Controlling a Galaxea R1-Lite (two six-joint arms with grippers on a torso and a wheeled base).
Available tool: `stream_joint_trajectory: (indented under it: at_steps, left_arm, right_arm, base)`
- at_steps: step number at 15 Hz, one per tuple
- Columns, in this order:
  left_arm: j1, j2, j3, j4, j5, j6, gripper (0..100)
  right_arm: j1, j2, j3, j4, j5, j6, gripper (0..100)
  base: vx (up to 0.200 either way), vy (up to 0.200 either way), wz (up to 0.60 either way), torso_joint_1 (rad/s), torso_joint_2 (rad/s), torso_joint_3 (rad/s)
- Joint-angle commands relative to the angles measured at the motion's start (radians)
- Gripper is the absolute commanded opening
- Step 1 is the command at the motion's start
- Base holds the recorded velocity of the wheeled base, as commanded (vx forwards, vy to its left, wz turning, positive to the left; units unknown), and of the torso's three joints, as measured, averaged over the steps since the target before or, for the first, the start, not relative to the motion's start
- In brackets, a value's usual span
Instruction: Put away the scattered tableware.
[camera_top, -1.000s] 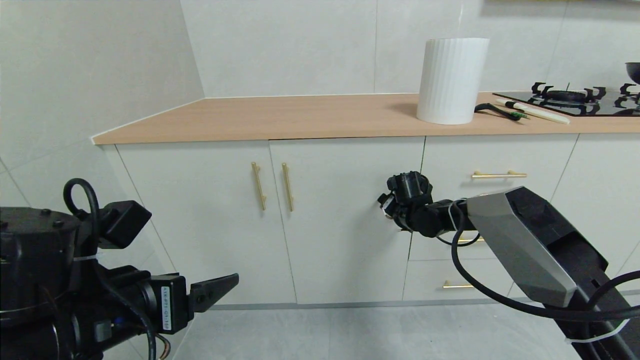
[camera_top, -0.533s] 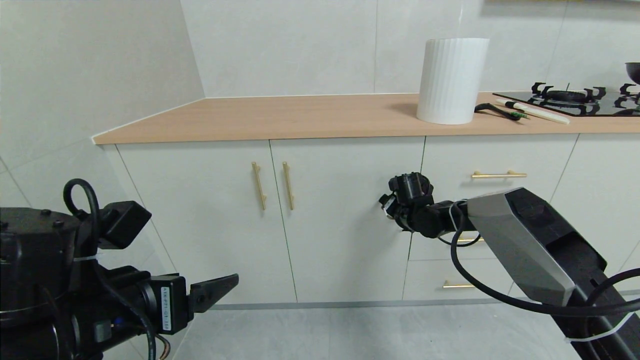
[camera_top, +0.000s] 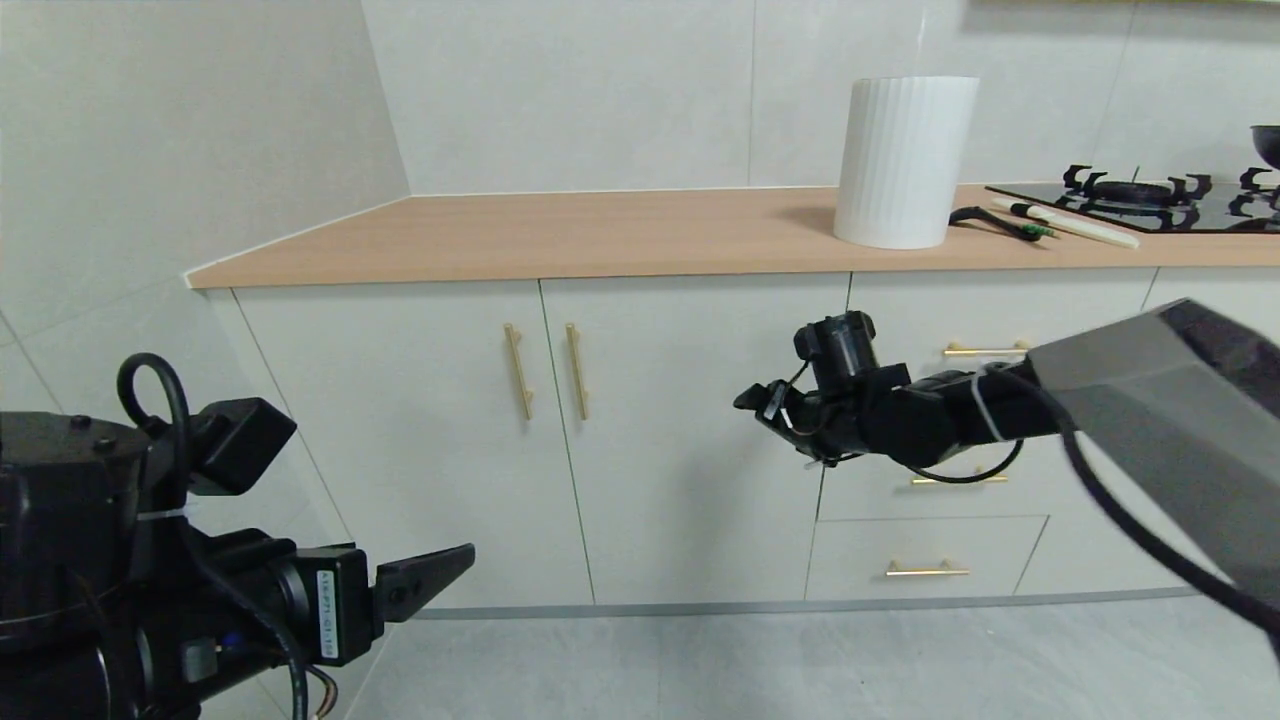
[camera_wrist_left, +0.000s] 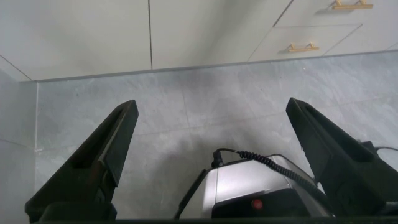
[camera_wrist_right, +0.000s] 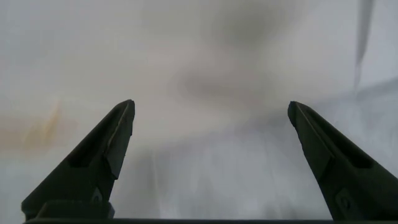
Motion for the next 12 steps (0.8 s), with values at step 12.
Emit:
stream_joint_trajectory:
  at_steps: [12]
  left_arm:
    - [0.19,-0.745,0.199,0.133,0.01,0.192,100]
  right_arm:
    - [-0.138,-1.619,1.091,-0.089,0.029,-0.597,100]
  base:
    - [0.0,0.0,0.0,0.0,0.0,0.0]
